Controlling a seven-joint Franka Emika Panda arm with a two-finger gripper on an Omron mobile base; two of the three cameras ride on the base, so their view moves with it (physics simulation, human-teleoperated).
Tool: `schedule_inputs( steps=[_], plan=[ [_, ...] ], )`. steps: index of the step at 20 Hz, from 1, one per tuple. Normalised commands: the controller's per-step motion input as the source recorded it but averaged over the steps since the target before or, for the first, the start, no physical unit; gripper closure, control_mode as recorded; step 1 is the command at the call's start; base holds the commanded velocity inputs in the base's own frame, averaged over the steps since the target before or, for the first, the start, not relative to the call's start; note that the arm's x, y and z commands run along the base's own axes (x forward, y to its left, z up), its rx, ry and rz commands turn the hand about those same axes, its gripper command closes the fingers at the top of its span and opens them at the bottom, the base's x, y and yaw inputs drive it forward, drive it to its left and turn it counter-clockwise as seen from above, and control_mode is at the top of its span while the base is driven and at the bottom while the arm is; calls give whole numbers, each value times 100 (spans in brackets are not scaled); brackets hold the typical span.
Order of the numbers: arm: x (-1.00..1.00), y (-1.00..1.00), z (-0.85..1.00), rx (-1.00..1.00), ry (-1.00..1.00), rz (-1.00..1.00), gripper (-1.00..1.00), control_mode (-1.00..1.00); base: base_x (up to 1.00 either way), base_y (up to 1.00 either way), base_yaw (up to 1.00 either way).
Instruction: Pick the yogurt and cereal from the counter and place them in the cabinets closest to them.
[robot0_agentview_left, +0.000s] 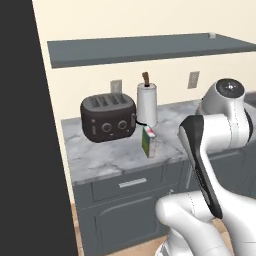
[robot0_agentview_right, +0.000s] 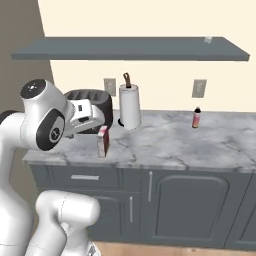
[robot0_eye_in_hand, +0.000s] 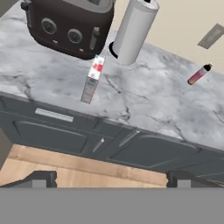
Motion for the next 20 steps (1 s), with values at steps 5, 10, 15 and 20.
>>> schedule_inputs(
  steps=[5,10,15,20],
  plan=[
    [0,0,0,0,0,0,-100,100,45,6,-3],
    [0,0,0,0,0,0,-100,100,42,6,-3],
    [0,0,0,0,0,0,-100,100,34,4,-3],
    [0,0,0,0,0,0,-100,100,12,2,-1]
  ],
)
